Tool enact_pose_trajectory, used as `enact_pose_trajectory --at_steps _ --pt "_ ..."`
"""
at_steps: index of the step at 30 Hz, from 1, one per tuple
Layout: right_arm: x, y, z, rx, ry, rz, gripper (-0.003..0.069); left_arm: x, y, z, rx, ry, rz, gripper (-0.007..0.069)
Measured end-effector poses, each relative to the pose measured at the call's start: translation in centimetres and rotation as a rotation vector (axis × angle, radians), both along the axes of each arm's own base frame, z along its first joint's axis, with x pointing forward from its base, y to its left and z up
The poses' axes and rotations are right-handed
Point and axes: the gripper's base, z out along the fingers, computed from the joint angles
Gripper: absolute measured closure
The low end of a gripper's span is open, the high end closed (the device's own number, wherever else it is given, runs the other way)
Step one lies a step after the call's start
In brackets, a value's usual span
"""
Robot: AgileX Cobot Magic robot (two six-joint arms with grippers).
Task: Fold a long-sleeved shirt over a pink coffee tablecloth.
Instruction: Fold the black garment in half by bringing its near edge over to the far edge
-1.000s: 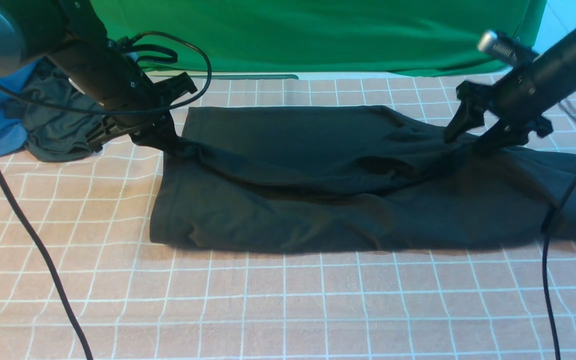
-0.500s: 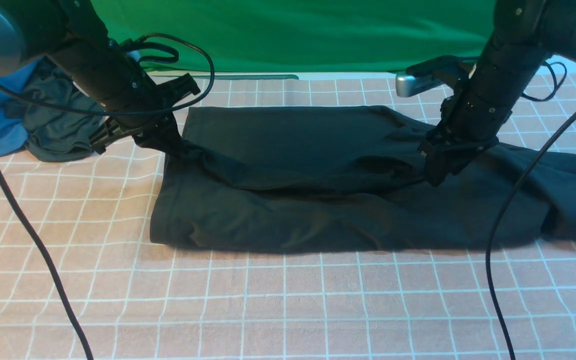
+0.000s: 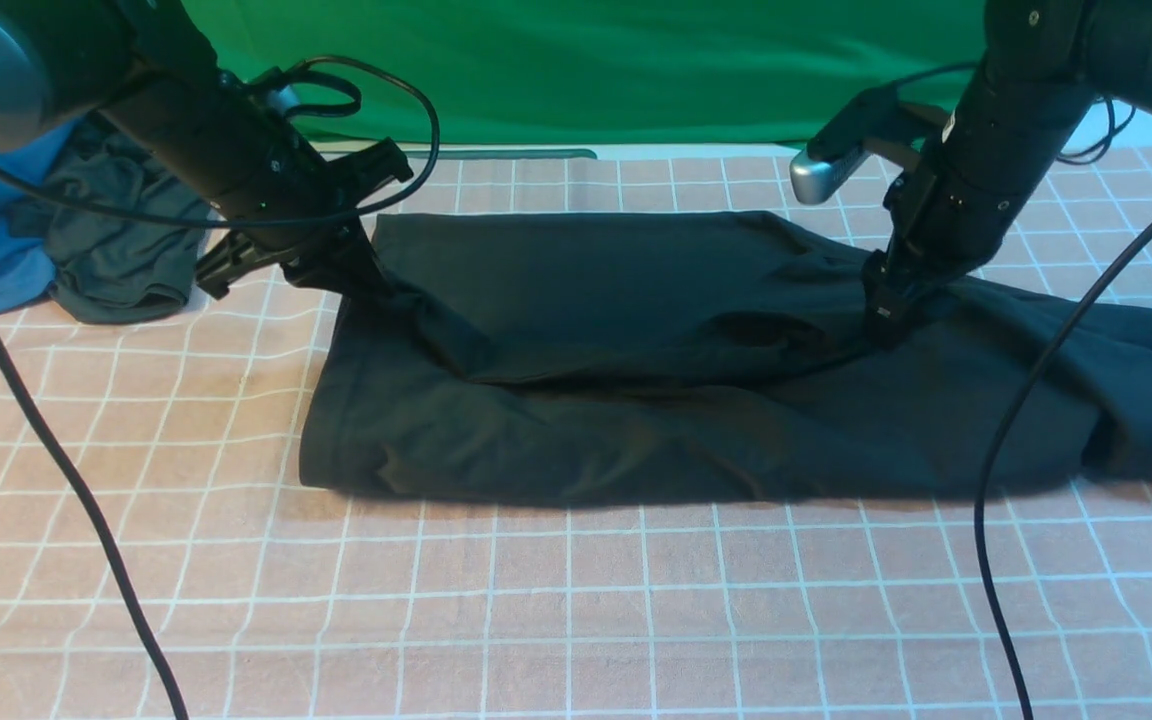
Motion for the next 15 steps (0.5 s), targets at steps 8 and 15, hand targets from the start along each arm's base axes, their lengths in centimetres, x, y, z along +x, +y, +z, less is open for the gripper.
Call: enact_pose_trajectory --at_steps 8,15 --pt "0.2 0.5 -0.1 -0.028 -0.041 0.131 0.0044 0.0 0.0 0.0 0.005 -0.014 -0.025 0.0595" --pt "0.5 1.3 -2.6 -0.041 0.016 0.160 0.0055 0.1 0.0 0.0 0.007 -0.019 -0.029 0.0595"
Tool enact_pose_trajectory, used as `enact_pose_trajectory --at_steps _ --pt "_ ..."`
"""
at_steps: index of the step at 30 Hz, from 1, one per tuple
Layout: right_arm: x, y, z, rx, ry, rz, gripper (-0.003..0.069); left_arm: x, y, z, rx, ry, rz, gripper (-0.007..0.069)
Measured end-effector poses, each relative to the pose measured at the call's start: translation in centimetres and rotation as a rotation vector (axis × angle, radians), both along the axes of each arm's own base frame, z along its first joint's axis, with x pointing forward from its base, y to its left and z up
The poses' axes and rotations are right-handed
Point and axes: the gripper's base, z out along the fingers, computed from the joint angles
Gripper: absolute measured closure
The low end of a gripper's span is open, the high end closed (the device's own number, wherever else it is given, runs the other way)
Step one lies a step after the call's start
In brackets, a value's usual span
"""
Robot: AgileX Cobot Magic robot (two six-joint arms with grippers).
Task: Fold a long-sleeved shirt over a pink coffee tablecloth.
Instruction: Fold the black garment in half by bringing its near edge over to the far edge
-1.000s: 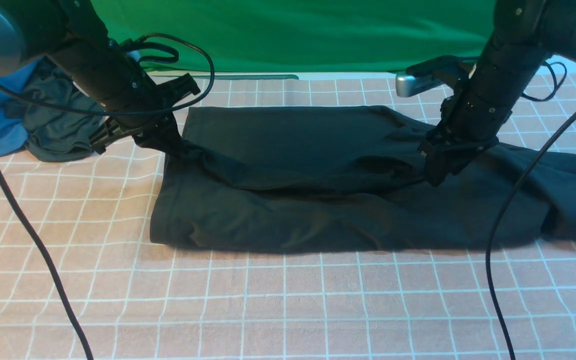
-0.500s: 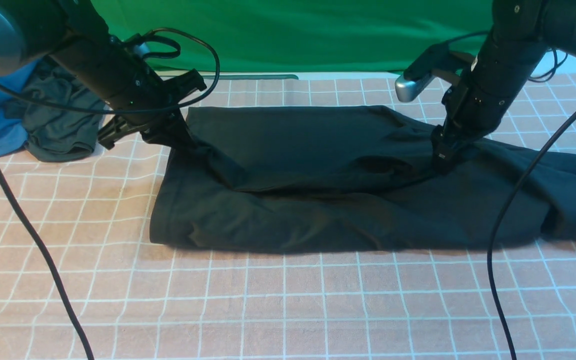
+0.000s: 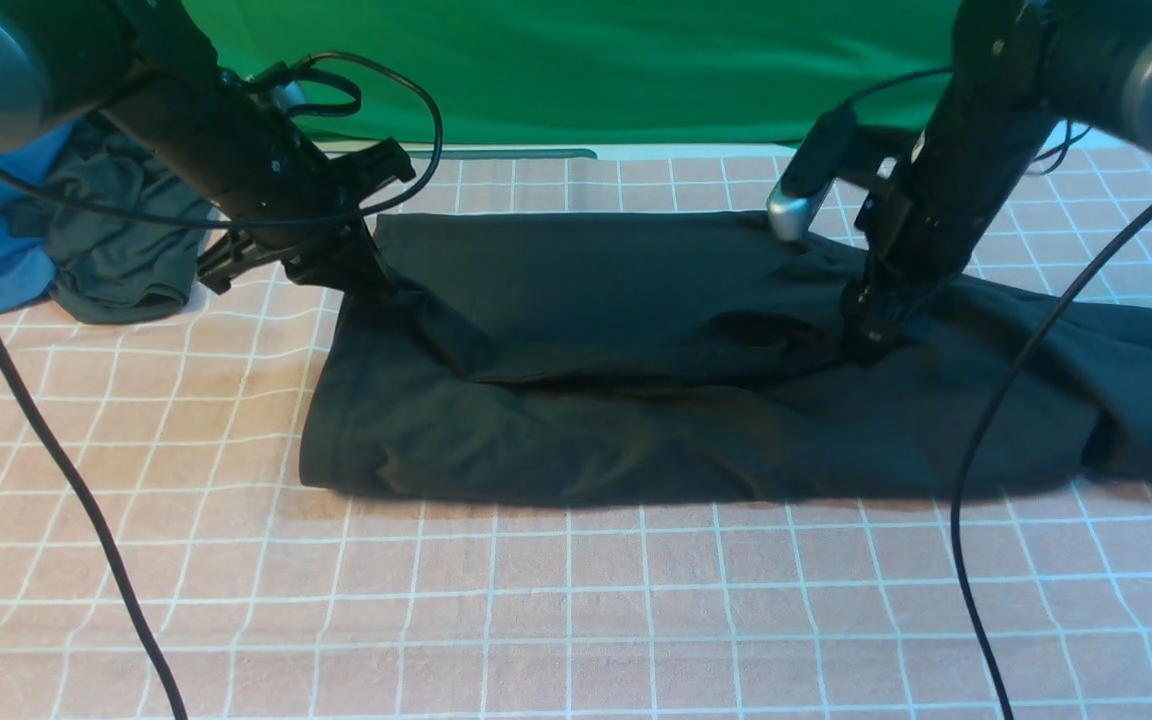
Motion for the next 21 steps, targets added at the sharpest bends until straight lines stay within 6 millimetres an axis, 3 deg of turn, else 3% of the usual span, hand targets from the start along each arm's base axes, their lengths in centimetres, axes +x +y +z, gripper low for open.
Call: enact_pose_trajectory --at_steps 5,8,10,15,17,21 --pt "0.6 0.5 -0.9 -0.005 -0.048 0.025 0.0065 0.0 0.0 0.0 0.003 -0.001 -0.003 0.0595" --pt "1.2 0.5 -1.2 -0.009 -0.096 0.030 0.0108 0.0 0.0 0.0 0.004 -0.005 -0.003 0.0595" --pt "1.4 0.5 -1.4 -0.012 -0.117 0.031 0.0186 0.1 0.0 0.0 0.005 -0.012 -0.001 0.0595" --pt "1.9 0.6 -1.7 -0.013 -0.160 0.034 0.0554 0.3 0.1 0.1 0.005 -0.029 0.006 0.0595" --pt "2.0 0.6 -1.6 -0.011 -0.173 0.033 0.0601 0.3 0.1 0.1 0.004 -0.034 0.015 0.0595" --pt "2.3 0.7 -1.2 -0.006 -0.199 0.032 0.0605 0.6 0.1 0.3 -0.002 -0.047 0.040 0.0595"
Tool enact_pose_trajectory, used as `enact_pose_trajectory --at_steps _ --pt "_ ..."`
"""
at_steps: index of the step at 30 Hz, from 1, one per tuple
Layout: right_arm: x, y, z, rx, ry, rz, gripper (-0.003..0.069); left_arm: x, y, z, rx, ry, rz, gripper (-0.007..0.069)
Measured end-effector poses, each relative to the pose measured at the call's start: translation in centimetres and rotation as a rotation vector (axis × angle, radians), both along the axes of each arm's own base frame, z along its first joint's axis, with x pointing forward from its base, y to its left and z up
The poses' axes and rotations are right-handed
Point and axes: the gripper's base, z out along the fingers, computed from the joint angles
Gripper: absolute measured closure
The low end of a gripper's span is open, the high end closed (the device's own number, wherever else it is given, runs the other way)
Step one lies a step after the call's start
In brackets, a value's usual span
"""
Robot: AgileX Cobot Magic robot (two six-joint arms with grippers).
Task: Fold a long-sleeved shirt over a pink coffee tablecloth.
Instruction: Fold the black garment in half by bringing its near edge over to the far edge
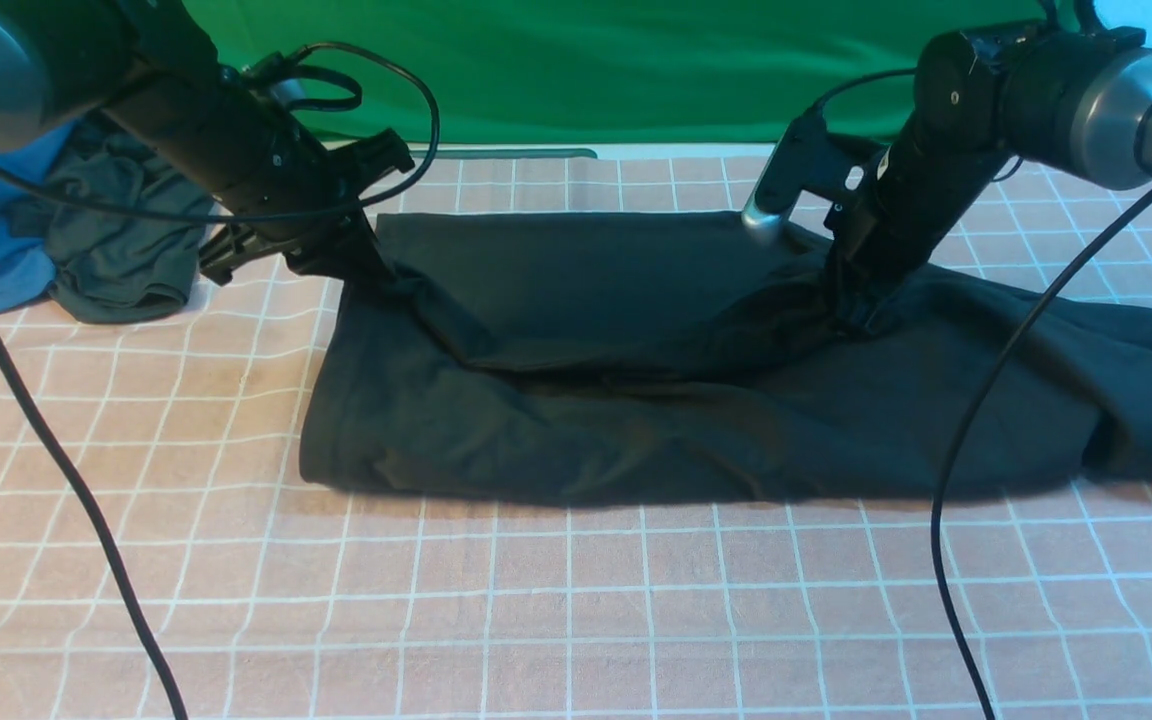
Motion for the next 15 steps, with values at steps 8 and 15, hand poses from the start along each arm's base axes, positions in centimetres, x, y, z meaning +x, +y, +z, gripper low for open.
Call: enact_pose_trajectory --at_steps 8,15 --pt "1.3 0.0 1.2 0.051 -0.136 -0.043 0.0606 1.0 0.3 1.0 0.000 -0.084 0.081 0.0595" --pt "2.3 -1.7 1.7 0.105 -0.194 -0.157 0.0606 1.5 0.9 1.0 0.043 -0.122 0.149 0.0595"
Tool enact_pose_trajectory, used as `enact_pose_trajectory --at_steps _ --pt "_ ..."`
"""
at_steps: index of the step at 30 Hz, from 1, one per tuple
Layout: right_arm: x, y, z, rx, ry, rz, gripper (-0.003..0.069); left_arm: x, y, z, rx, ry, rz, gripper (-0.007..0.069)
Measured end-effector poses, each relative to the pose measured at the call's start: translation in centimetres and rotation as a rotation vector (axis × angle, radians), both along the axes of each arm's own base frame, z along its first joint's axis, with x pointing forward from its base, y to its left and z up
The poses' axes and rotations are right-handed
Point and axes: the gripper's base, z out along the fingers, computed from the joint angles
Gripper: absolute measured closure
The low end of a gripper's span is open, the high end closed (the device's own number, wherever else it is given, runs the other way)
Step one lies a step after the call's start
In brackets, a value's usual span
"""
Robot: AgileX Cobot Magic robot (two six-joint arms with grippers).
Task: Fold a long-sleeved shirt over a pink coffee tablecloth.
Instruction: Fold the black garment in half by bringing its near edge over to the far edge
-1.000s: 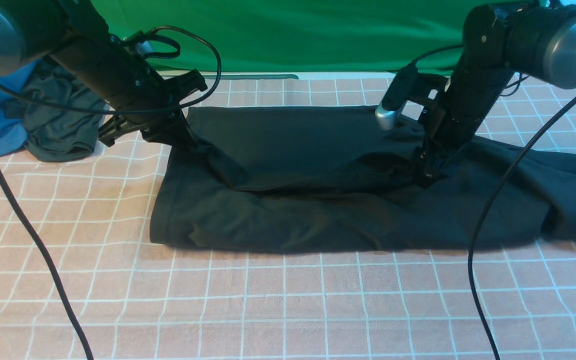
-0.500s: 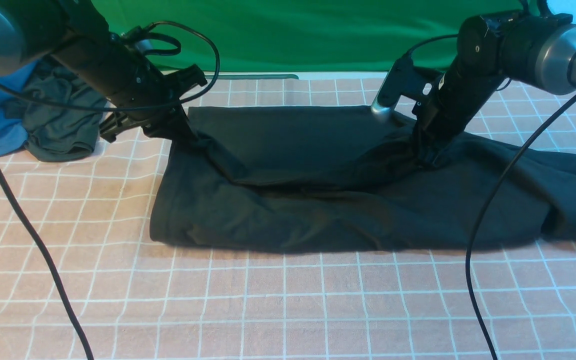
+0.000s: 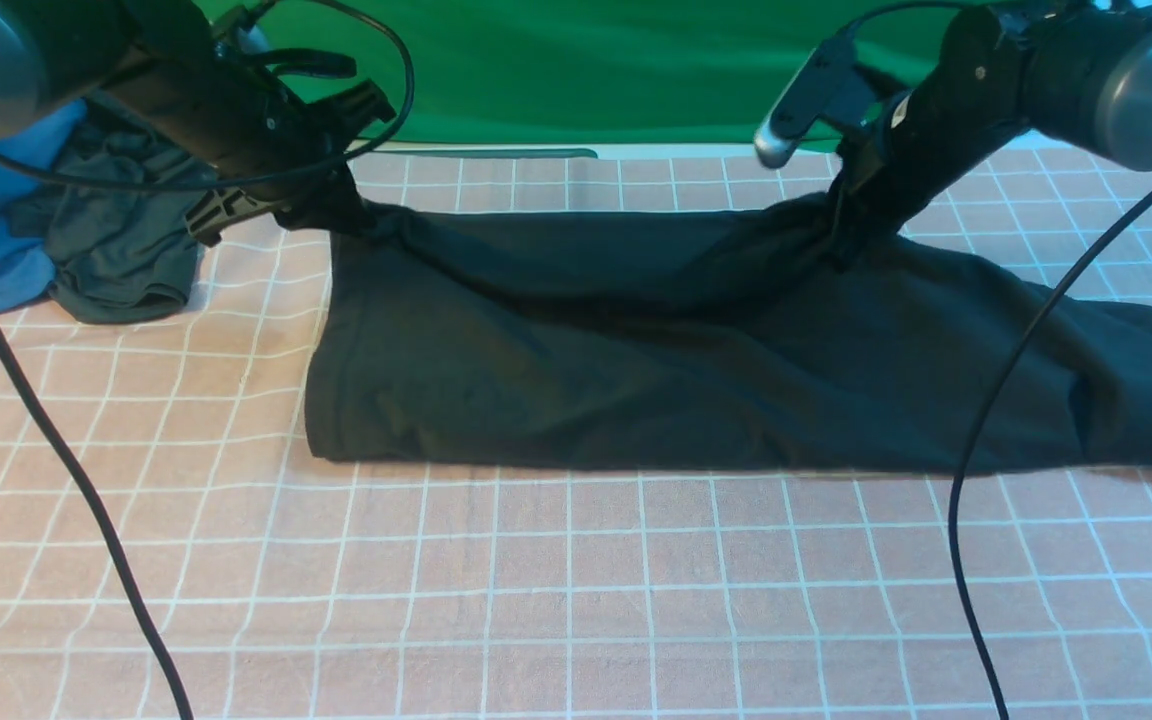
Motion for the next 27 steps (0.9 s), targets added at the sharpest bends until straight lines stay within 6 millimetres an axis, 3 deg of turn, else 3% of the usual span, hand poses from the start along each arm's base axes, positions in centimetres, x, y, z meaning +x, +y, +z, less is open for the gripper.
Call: enact_pose_trajectory --at_steps 7,12,18,23,27 --pt "0.5 -1.9 0.1 0.045 -0.009 -0.093 0.0606 0.6 0.3 0.2 0.010 -0.058 0.048 0.0595" --pt "0.8 -2.0 -0.3 0.053 -0.027 -0.100 0.0606 1.2 0.4 -0.6 0.019 -0.088 0.068 0.0595" --pt "1.6 -1.8 -2.4 0.066 -0.026 -0.116 0.0606 2.3 0.6 -2.4 0.031 -0.115 0.087 0.0595" --pt "2.2 -1.8 -2.9 0.134 -0.078 -0.186 0.0593 3.0 0.8 -2.5 0.043 -0.186 0.105 0.0588" --pt "2.6 -1.7 -2.8 0.162 -0.119 -0.205 0.0527 3.4 0.9 -2.2 0.052 -0.237 0.115 0.0508"
